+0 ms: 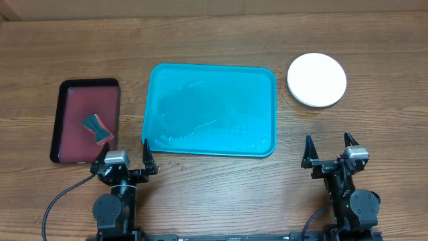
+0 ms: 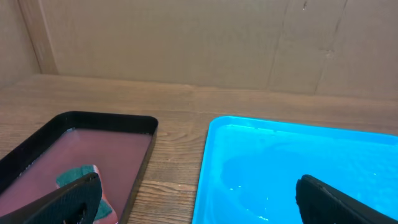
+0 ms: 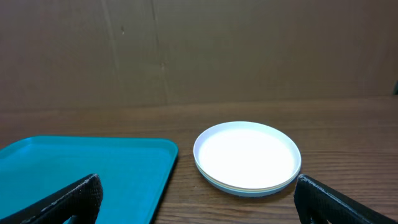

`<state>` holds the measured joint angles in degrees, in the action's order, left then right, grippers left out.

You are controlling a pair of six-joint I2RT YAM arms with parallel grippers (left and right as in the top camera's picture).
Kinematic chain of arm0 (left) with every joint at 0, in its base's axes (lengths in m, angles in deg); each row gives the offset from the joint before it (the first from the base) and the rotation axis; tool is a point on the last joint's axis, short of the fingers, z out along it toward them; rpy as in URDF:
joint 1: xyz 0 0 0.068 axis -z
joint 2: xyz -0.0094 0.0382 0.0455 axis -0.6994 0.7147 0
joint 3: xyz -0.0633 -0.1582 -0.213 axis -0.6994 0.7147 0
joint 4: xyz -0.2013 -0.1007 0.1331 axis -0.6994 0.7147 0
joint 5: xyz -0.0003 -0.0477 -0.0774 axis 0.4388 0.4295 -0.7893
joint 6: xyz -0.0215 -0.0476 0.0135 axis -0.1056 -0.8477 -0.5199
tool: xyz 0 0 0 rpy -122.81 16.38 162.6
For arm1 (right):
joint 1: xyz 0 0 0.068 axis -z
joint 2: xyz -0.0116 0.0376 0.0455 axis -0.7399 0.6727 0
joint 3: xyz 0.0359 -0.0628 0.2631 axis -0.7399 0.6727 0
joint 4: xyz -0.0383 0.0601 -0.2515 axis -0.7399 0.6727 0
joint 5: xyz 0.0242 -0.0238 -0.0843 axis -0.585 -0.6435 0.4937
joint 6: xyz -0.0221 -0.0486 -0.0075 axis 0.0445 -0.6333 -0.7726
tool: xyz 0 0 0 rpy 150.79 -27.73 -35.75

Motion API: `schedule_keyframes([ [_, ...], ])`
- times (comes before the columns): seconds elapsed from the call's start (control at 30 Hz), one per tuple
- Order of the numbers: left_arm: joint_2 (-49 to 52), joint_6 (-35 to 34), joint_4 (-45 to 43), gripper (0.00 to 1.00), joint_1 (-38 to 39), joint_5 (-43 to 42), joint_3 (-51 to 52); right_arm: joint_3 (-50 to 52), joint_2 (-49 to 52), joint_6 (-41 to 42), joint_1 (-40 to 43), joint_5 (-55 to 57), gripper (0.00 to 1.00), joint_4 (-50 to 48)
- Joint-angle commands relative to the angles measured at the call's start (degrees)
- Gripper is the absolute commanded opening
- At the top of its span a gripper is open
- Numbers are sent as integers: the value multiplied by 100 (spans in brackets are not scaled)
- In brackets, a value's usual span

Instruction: Clean dirty plates on tray and stack at the side

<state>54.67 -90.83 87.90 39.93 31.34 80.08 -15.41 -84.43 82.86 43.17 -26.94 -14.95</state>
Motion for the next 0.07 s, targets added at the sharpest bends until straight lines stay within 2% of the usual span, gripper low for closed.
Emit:
schedule_keyframes([
  [0.0,-50,109,4,100,66,-11,24,59,-57,-44,-26,-7,100,-35],
  [0.03,-50,109,4,99,66,-11,24,59,-57,-44,-26,-7,100,-35],
])
